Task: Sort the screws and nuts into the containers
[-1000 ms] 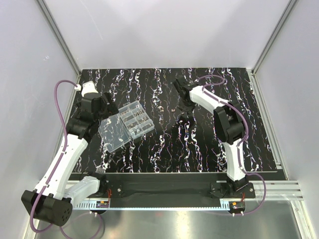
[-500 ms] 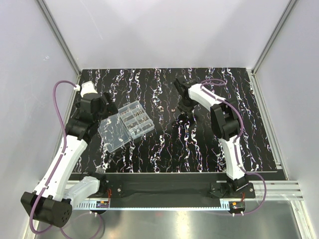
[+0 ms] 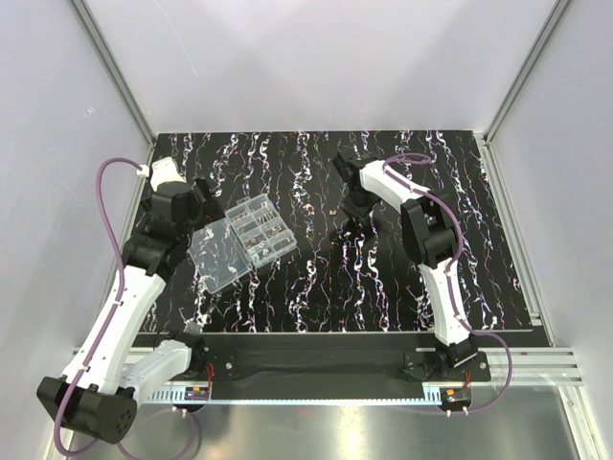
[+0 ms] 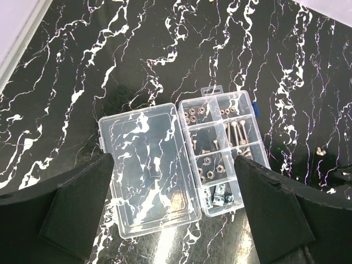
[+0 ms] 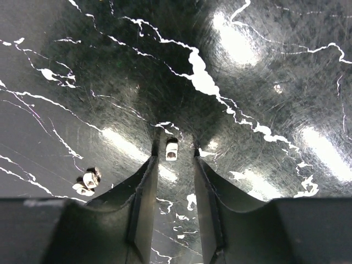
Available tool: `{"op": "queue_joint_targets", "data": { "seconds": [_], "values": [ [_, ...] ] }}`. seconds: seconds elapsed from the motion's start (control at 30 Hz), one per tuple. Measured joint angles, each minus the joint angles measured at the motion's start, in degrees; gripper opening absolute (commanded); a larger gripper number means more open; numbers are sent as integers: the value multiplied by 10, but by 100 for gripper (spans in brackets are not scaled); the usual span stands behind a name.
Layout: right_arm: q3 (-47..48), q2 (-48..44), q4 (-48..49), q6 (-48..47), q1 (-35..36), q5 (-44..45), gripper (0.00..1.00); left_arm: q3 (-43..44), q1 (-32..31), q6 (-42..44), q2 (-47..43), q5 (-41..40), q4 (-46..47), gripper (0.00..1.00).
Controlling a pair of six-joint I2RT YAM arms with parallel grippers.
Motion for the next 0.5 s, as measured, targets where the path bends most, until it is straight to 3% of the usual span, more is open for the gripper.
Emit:
{"op": "queue_joint_targets", "data": {
  "seconds": [0.33,0.5],
  "values": [
    [7,6,1,-17,-1,6,21,0,0,0,-4,-6,0,99],
    [5,6,7,-32,-3,6,6,0,0,0,-3,-10,0,99]
  ]
}}
